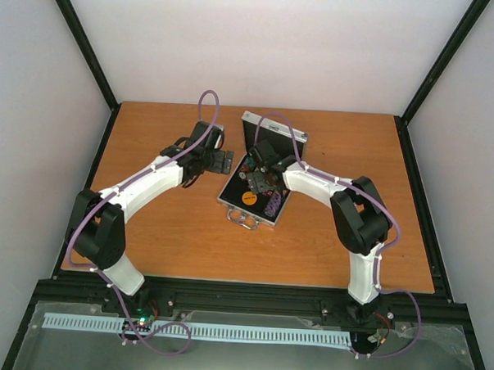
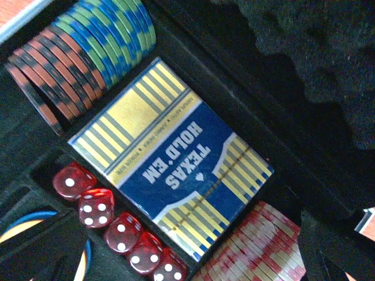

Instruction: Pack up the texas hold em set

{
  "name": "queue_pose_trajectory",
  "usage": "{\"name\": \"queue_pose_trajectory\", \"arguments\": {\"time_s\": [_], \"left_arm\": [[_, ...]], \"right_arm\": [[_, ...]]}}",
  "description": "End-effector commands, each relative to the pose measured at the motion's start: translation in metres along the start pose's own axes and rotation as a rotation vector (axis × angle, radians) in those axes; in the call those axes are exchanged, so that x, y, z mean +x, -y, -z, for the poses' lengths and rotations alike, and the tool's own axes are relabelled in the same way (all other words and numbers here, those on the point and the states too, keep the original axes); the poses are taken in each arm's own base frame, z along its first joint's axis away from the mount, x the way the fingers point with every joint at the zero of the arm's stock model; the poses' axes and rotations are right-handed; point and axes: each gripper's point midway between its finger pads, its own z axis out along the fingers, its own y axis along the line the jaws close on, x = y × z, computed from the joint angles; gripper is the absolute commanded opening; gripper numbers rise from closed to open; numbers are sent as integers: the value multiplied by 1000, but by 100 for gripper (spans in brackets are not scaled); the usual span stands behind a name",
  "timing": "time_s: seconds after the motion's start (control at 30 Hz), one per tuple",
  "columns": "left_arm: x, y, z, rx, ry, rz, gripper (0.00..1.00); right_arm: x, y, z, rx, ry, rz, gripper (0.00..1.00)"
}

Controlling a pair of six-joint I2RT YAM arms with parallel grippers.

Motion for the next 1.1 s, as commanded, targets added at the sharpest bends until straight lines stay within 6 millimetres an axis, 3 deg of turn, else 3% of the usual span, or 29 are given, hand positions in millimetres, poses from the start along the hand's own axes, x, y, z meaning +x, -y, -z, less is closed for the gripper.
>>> {"name": "queue_pose_trajectory", "arguments": {"time_s": [0.0, 0.27, 0.5, 0.67, 0.9, 1.07], "left_arm": [[-8, 5, 1, 16, 24, 9, 100], [-7, 3, 1, 10, 22, 7, 100], [-7, 3, 0, 9, 20, 9, 100], [-7, 3, 0, 7, 21, 8, 100], [-8, 2, 2, 6, 27, 10, 100], [-10, 2, 4, 6, 33, 11, 100]], "right_arm": [[-9, -9, -5, -8, 10, 19, 100], [11, -12, -26, 16, -60, 47, 100], [18, -4, -25, 53, -74, 54, 100], [6, -8, -13, 16, -30, 53, 100], [-23, -7, 20, -21, 86, 48, 100], [-24, -3, 28, -9, 99, 43, 100]]}}
